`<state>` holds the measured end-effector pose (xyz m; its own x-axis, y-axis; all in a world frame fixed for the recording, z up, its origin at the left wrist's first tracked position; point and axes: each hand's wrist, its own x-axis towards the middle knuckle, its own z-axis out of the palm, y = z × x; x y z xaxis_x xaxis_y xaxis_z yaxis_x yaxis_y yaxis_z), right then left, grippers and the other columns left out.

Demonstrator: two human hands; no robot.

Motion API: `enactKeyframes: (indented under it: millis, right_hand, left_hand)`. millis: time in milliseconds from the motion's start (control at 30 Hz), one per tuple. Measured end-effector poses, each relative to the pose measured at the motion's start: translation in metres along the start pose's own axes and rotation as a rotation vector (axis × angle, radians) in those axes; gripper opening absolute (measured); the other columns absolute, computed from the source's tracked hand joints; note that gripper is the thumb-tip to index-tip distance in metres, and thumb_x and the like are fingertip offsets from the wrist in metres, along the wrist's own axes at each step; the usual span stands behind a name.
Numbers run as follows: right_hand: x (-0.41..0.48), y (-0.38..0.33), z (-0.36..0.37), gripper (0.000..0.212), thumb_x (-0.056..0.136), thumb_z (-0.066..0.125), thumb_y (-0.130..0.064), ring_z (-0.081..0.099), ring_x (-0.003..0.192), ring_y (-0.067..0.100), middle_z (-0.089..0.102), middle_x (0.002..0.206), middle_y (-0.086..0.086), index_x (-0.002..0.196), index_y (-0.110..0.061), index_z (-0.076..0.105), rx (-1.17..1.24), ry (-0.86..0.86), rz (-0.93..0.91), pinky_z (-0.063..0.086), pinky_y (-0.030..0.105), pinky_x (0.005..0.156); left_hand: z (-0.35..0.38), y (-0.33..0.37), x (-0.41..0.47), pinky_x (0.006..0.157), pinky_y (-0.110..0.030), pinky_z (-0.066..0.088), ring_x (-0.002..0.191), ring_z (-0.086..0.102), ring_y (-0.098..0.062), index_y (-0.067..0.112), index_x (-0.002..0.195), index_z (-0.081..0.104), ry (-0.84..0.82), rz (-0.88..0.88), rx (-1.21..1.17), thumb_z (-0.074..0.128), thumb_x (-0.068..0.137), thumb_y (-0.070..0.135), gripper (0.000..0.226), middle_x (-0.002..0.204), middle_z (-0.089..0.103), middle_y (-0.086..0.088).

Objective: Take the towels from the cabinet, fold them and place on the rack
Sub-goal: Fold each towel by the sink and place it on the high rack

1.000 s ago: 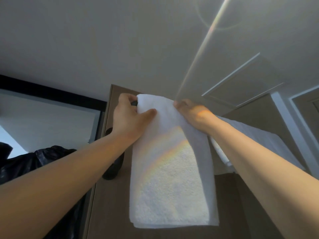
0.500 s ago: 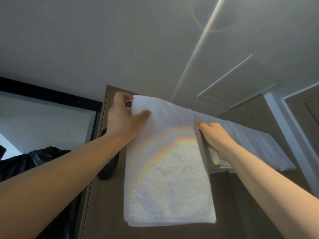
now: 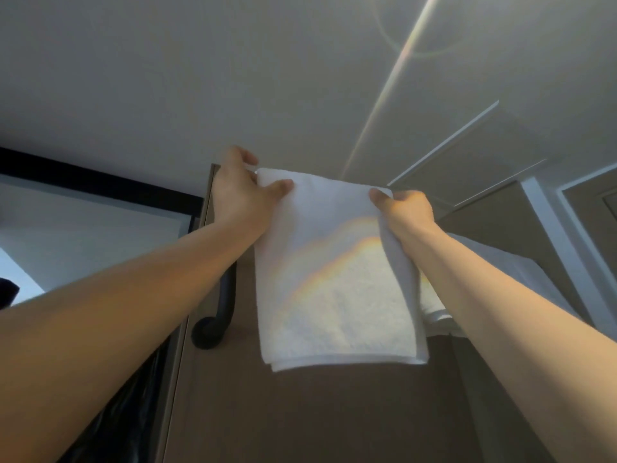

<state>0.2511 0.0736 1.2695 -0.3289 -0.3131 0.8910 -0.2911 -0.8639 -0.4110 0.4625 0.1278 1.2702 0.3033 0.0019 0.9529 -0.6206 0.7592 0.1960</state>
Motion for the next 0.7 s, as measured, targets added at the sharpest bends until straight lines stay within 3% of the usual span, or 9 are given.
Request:
enactKeyframes:
  millis: [67,100,167,200,333,433,567,633,700]
  right_hand:
    - [0.01,-0.005,0.005,0.04,0.093,0.065,-0.032,0.044,0.061,0.021,0.044,0.063,0.004,0.063,-0.014,0.047,-0.066,0.005,-0.004,0.031,0.027,0.05]
    - [0.014,-0.007,0.008,0.03,0.093,0.064,-0.035,0.055,0.073,0.024,0.053,0.075,0.009,0.077,-0.01,0.059,-0.145,-0.02,0.005,0.036,0.026,0.058]
    - [0.021,-0.008,0.015,0.043,0.093,0.06,-0.044,0.062,0.106,0.028,0.065,0.112,0.012,0.115,-0.007,0.065,-0.363,-0.084,0.042,0.042,0.027,0.077]
    - [0.021,-0.009,0.018,0.049,0.094,0.057,-0.047,0.06,0.116,0.03,0.063,0.126,0.011,0.123,-0.008,0.063,-0.458,-0.105,0.045,0.045,0.03,0.086]
    - [0.018,-0.008,0.022,0.045,0.102,0.038,-0.041,0.052,0.124,0.033,0.058,0.134,0.014,0.126,-0.012,0.063,-0.653,-0.17,-0.041,0.039,0.04,0.106]
    - [0.017,-0.011,0.017,0.051,0.105,0.024,-0.04,0.044,0.133,0.032,0.051,0.143,0.016,0.134,-0.011,0.055,-0.714,-0.268,-0.056,0.03,0.041,0.111]
    - [0.008,-0.016,0.016,0.056,0.103,0.023,-0.05,0.032,0.144,0.026,0.042,0.153,0.007,0.144,-0.02,0.046,-0.637,-0.343,-0.069,0.019,0.041,0.118]
    - [-0.004,-0.01,0.011,0.052,0.102,0.034,-0.05,0.042,0.136,0.028,0.052,0.143,0.01,0.136,-0.017,0.054,-0.514,-0.28,-0.112,0.03,0.034,0.109]
    - [-0.016,-0.001,0.003,0.05,0.097,0.051,-0.048,0.053,0.124,0.029,0.06,0.132,0.012,0.13,-0.012,0.057,-0.305,-0.173,-0.108,0.039,0.028,0.091]
  left_hand:
    - [0.003,0.004,0.014,0.06,-0.02,0.037,0.077,0.051,-0.007,0.024,0.106,0.044,-0.022,-0.065,0.028,0.079,0.077,0.036,0.047,0.096,0.052,0.004]
    - [0.004,0.005,0.02,0.065,-0.023,0.039,0.081,0.052,-0.012,0.022,0.104,0.045,-0.044,-0.106,0.069,0.077,0.078,0.037,0.043,0.098,0.052,0.003]
    - [0.004,0.006,0.031,0.064,-0.026,0.039,0.085,0.051,-0.018,0.018,0.089,0.051,-0.113,-0.147,0.205,0.07,0.085,0.038,0.028,0.088,0.053,0.002]
    - [0.003,0.006,0.034,0.06,-0.026,0.038,0.084,0.052,-0.022,0.017,0.082,0.053,-0.152,-0.147,0.275,0.064,0.089,0.039,0.026,0.082,0.054,0.001]
    - [0.003,0.003,0.029,0.08,-0.034,0.043,0.104,0.058,-0.035,0.005,0.114,0.06,-0.247,-0.08,0.48,0.04,0.098,0.048,0.05,0.111,0.063,-0.016]
    - [-0.001,-0.001,0.022,0.094,-0.043,0.044,0.106,0.056,-0.038,0.009,0.111,0.06,-0.313,-0.052,0.471,0.031,0.097,0.056,0.056,0.109,0.064,-0.016]
    - [-0.007,0.0,0.004,0.102,-0.047,0.042,0.124,0.047,-0.033,0.016,0.136,0.045,-0.355,-0.094,0.368,0.045,0.087,0.069,0.072,0.132,0.054,-0.008]
    - [-0.011,0.004,-0.007,0.101,-0.05,0.044,0.124,0.046,-0.031,0.014,0.138,0.039,-0.319,-0.091,0.322,0.056,0.08,0.069,0.082,0.135,0.049,-0.008]
    - [-0.015,0.006,-0.017,0.098,-0.05,0.046,0.121,0.047,-0.031,0.01,0.134,0.041,-0.25,-0.063,0.328,0.064,0.076,0.067,0.084,0.132,0.046,-0.009]
